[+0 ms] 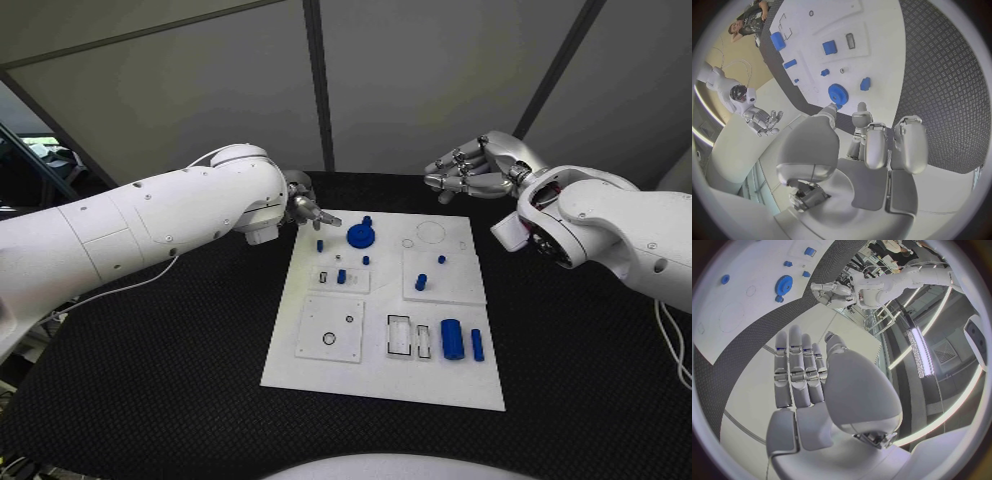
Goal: Assemble the parts on the task board
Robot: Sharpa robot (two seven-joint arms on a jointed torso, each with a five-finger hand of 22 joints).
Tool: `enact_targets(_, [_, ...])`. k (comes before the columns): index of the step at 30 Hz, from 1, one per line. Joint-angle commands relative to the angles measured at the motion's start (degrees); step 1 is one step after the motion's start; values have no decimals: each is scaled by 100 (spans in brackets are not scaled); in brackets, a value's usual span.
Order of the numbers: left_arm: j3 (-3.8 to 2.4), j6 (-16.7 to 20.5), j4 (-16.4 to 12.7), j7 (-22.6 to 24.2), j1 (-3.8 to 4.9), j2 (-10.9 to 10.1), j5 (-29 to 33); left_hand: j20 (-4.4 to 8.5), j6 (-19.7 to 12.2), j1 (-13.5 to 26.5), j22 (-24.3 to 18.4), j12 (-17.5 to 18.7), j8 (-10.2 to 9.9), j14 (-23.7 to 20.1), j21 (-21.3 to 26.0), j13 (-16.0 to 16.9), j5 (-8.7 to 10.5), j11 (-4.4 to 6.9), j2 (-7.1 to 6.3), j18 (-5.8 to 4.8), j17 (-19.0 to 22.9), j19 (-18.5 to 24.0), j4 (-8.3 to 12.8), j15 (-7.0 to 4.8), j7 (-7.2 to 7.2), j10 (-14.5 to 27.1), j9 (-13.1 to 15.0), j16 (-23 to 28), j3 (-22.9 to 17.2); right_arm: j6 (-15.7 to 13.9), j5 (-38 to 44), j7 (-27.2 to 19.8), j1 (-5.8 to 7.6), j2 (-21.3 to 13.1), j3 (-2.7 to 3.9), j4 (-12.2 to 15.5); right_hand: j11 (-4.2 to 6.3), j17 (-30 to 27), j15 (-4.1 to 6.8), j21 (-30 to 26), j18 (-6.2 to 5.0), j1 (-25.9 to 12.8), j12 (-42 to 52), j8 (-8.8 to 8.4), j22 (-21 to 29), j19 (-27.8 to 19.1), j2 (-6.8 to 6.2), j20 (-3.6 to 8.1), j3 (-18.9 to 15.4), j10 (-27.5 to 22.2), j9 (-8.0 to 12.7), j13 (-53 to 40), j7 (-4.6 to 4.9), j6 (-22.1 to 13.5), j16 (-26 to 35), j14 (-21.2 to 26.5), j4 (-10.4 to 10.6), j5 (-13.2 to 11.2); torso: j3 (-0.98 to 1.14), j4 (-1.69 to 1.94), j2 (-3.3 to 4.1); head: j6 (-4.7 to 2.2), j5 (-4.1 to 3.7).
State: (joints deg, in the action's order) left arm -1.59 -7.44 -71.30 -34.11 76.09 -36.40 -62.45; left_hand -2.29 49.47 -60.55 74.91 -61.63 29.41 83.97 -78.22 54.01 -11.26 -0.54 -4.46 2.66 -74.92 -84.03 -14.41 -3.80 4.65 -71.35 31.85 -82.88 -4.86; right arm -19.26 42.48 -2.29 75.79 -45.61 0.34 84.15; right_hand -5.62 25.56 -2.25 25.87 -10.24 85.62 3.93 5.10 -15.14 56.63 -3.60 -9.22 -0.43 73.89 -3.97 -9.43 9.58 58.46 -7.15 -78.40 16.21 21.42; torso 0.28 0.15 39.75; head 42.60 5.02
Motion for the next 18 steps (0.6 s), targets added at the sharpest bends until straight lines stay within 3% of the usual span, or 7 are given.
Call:
enact_targets(1, [29, -533, 187, -17, 21, 76, -45, -45, 42, -52, 102, 10, -27, 368, 25, -8, 80, 11, 19, 70, -725, 15, -17, 50, 11, 46, -26, 17, 64, 32, -31, -74, 11, 13, 3, -4, 1, -7, -14, -29, -14, -63, -23, 21, 10, -38, -17, 7, 51, -52, -6, 11, 35, -1, 36, 42, 0, 35, -1, 14, -3, -2, 5])
enact_targets(14, [140, -804, 683, -18, 37, 335, -250, -50, 64, -153, 108, 9, -54, 365, 28, -32, 110, 8, 53, 70, -718, 12, -43, 52, 14, 62, -75, 24, 150, 36, -33, -76, 10, 40, 2, -13, -1, -12, -16, -41, -15, -60, -24, 20, 17, -39, -19, 3, 63, -59, -5, 20, 37, -6, 51, 45, -4, 44, -4, 2, -2, 23, 92])
enact_targets(18, [160, -826, 774, -11, 35, 390, -286, -51, 64, -155, 125, -2, -56, 366, 14, -19, 110, 8, 54, 66, -723, 5, -44, 52, 14, 55, -77, 19, 154, 39, -33, -75, 10, 46, 2, -14, -1, -12, -16, -41, -15, -60, -24, 20, 17, -39, -19, 3, 63, -59, -5, 20, 37, -6, 51, 45, -4, 44, -4, 7, -4, 30, 82])
